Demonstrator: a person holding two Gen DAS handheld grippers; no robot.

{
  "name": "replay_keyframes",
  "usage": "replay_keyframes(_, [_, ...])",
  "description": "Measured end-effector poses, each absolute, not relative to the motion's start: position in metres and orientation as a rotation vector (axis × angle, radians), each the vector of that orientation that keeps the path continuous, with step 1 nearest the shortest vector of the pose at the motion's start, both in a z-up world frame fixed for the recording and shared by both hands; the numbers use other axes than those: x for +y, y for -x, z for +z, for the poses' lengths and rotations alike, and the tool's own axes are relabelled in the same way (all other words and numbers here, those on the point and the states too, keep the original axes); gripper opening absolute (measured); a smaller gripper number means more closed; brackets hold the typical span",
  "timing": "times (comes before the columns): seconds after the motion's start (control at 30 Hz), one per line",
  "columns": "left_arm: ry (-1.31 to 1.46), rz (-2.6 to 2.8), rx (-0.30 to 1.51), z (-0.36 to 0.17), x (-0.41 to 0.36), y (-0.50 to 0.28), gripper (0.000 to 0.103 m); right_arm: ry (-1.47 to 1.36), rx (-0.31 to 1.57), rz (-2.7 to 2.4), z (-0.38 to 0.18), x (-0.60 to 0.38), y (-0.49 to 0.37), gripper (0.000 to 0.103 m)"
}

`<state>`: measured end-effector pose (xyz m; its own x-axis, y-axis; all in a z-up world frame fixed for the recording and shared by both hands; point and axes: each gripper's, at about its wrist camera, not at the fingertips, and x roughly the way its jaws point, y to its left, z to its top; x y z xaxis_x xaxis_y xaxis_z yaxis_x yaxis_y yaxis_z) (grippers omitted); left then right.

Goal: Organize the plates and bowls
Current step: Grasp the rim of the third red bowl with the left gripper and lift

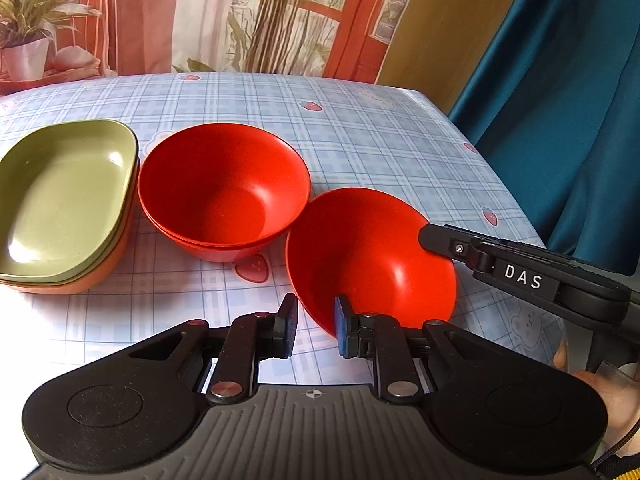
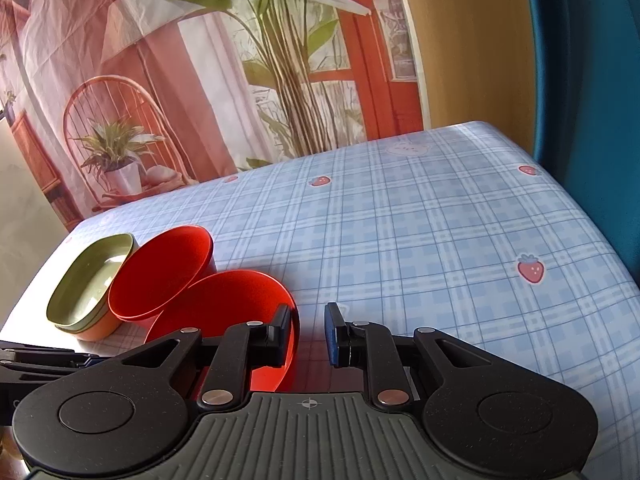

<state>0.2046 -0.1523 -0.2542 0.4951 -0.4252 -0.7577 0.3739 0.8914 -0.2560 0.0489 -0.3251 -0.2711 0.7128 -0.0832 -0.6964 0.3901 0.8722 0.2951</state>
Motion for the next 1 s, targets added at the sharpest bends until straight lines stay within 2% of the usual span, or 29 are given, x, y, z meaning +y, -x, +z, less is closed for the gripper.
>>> replay_keyframes(0.43, [0.084,-0.555,0.919,-0.251,-0.153,-0.199,0.021,-0.436,0.738,-0.264,-0.267,-0.323,-0.050,0.016])
replay_keyframes(1.0, [0.126,-0.477,0.755,-0.205,-0.118,-0.213,0.021,-0.354,0.659,-0.200,-0.227,-0.302,-0.092,0.017])
